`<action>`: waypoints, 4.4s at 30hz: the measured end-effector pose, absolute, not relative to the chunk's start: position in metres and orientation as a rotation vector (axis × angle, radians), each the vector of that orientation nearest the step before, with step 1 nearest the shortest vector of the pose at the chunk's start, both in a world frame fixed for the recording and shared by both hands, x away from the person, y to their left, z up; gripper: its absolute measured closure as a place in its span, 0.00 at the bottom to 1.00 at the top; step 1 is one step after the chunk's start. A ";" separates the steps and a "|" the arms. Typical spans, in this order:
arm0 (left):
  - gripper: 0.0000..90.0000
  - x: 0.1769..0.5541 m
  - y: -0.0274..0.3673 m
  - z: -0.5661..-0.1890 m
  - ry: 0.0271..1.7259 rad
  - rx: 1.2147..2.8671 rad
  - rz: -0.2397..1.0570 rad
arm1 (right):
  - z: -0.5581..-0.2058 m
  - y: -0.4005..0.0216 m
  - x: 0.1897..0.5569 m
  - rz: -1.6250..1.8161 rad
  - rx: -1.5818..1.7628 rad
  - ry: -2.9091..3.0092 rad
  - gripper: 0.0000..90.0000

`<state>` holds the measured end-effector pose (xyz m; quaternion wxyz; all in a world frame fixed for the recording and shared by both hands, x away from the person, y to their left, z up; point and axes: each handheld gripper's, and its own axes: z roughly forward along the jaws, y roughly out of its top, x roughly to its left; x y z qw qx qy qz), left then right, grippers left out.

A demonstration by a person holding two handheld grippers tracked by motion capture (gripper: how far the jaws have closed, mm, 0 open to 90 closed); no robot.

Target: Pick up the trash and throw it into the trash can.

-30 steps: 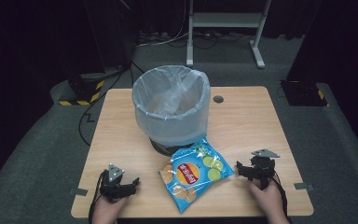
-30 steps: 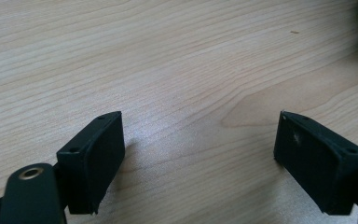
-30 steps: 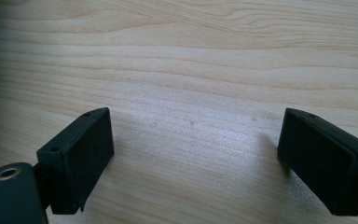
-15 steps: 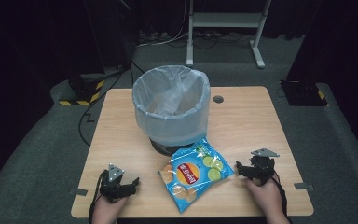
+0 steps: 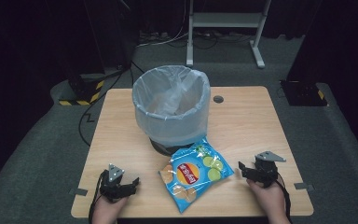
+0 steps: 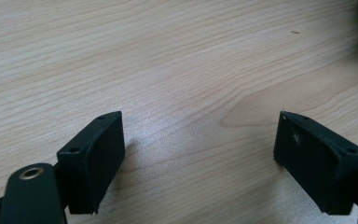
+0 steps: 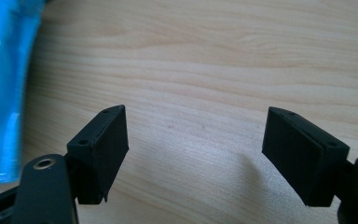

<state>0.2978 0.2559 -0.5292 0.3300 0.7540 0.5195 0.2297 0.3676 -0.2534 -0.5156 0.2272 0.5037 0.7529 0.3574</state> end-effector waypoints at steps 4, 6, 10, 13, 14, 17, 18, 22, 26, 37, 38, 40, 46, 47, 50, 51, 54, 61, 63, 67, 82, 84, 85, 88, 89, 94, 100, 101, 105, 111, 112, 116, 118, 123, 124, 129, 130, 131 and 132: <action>0.18 0.298 0.256 -0.529 1.358 1.972 0.601 | -0.505 -0.250 0.360 1.101 1.342 2.086 0.32; 0.18 0.298 0.256 -0.529 1.358 1.972 0.601 | -0.502 -0.247 0.358 1.121 1.332 2.091 0.32; 0.18 0.298 0.256 -0.529 1.358 1.973 0.601 | -0.495 -0.232 0.354 1.209 1.280 2.134 0.36; 0.18 0.298 0.256 -0.529 1.358 1.973 0.601 | -0.495 -0.217 0.355 1.232 1.249 2.173 0.37; 0.18 0.298 0.256 -0.529 1.358 1.972 0.601 | -0.495 -0.212 0.357 1.233 1.242 2.190 0.37; 0.18 0.298 0.256 -0.529 1.358 1.973 0.601 | -0.492 -0.201 0.361 1.286 1.256 2.195 0.36; 0.18 0.298 0.256 -0.529 1.357 1.973 0.601 | -0.492 -0.199 0.363 1.292 1.261 2.187 0.36; 0.18 0.298 0.256 -0.529 1.357 1.972 0.598 | -0.500 -0.191 0.370 1.274 1.313 2.190 0.35; 0.18 0.298 0.256 -0.529 1.356 1.973 0.598 | -0.511 -0.180 0.367 1.186 1.294 2.223 0.39; 0.19 0.297 0.256 -0.529 1.356 1.971 0.603 | -0.522 -0.170 0.365 1.056 1.285 2.274 0.52; 0.19 0.297 0.256 -0.529 1.356 1.972 0.601 | -0.522 -0.169 0.364 1.051 1.273 2.273 0.55; 0.19 0.297 0.256 -0.529 1.356 1.973 0.602 | -0.523 -0.166 0.361 1.001 1.235 2.259 0.62; 0.19 0.297 0.256 -0.529 1.356 1.973 0.601 | -0.523 -0.166 0.360 0.994 1.231 2.247 0.77; 0.19 0.297 0.256 -0.529 1.356 1.972 0.603 | -0.523 -0.166 0.360 0.989 1.223 2.246 0.80; 0.19 0.297 0.256 -0.529 1.356 1.973 0.603 | -0.523 -0.166 0.358 0.983 1.203 2.237 0.90; 0.19 0.297 0.256 -0.529 1.356 1.972 0.603 | -0.523 -0.166 0.358 0.981 1.202 2.236 0.94; 0.19 0.297 0.256 -0.529 1.356 1.972 0.603 | -0.523 -0.166 0.358 0.989 1.185 2.239 0.99; 0.19 0.297 0.256 -0.529 1.357 1.972 0.603 | -0.522 -0.169 0.356 1.025 1.160 2.236 1.00; 0.19 0.297 0.256 -0.529 1.357 1.971 0.603 | -0.522 -0.170 0.354 1.044 1.158 2.221 1.00; 0.19 0.297 0.256 -0.529 1.357 1.971 0.603 | -0.521 -0.177 0.348 1.082 1.152 2.180 1.00; 0.19 0.297 0.256 -0.529 1.357 1.972 0.602 | -0.497 -0.227 0.330 1.184 1.178 1.963 1.00; 0.19 0.297 0.256 -0.529 1.357 1.971 0.604 | -0.494 -0.234 0.329 1.195 1.181 1.934 1.00; 0.19 0.297 0.256 -0.529 1.357 1.971 0.604 | -0.493 -0.237 0.328 1.200 1.187 1.917 1.00; 0.19 0.297 0.256 -0.529 1.357 1.971 0.604 | -0.490 -0.244 0.325 1.216 1.194 1.870 1.00; 0.19 0.297 0.256 -0.529 1.357 1.971 0.604 | -0.489 -0.247 0.324 1.224 1.197 1.856 1.00; 0.19 0.297 0.256 -0.529 1.358 1.971 0.604 | -0.482 -0.256 0.321 1.268 1.189 1.792 1.00; 0.19 0.297 0.256 -0.529 1.358 1.971 0.603 | -0.473 -0.264 0.317 1.305 1.190 1.723 1.00; 0.19 0.297 0.256 -0.529 1.357 1.971 0.604 | -0.471 -0.265 0.316 1.307 1.189 1.716 1.00; 0.19 0.297 0.256 -0.529 1.357 1.971 0.603 | -0.466 -0.269 0.314 1.335 1.187 1.693 1.00; 0.19 0.297 0.256 -0.529 1.357 1.971 0.603 | -0.461 -0.275 0.314 1.351 1.195 1.657 1.00; 0.19 0.297 0.256 -0.529 1.358 1.971 0.603 | -0.460 -0.275 0.314 1.354 1.197 1.653 1.00; 0.19 0.297 0.256 -0.529 1.358 1.971 0.603 | -0.452 -0.280 0.316 1.388 1.187 1.641 1.00; 0.19 0.297 0.256 -0.529 1.358 1.971 0.603 | -0.448 -0.284 0.317 1.406 1.195 1.629 1.00; 0.19 0.297 0.256 -0.529 1.358 1.971 0.603 | -0.439 -0.295 0.315 1.422 1.203 1.585 1.00; 0.19 0.297 0.256 -0.529 1.358 1.971 0.603 | -0.438 -0.296 0.314 1.420 1.203 1.577 1.00; 0.19 0.297 0.256 -0.529 1.358 1.970 0.604 | -0.434 -0.301 0.313 1.426 1.213 1.551 1.00; 0.19 0.297 0.256 -0.529 1.358 1.970 0.603 | -0.433 -0.302 0.313 1.428 1.212 1.547 1.00; 0.19 0.297 0.256 -0.529 1.358 1.971 0.603 | -0.432 -0.302 0.313 1.426 1.214 1.542 1.00; 0.19 0.297 0.256 -0.529 1.358 1.971 0.603 | -0.431 -0.303 0.313 1.427 1.212 1.537 1.00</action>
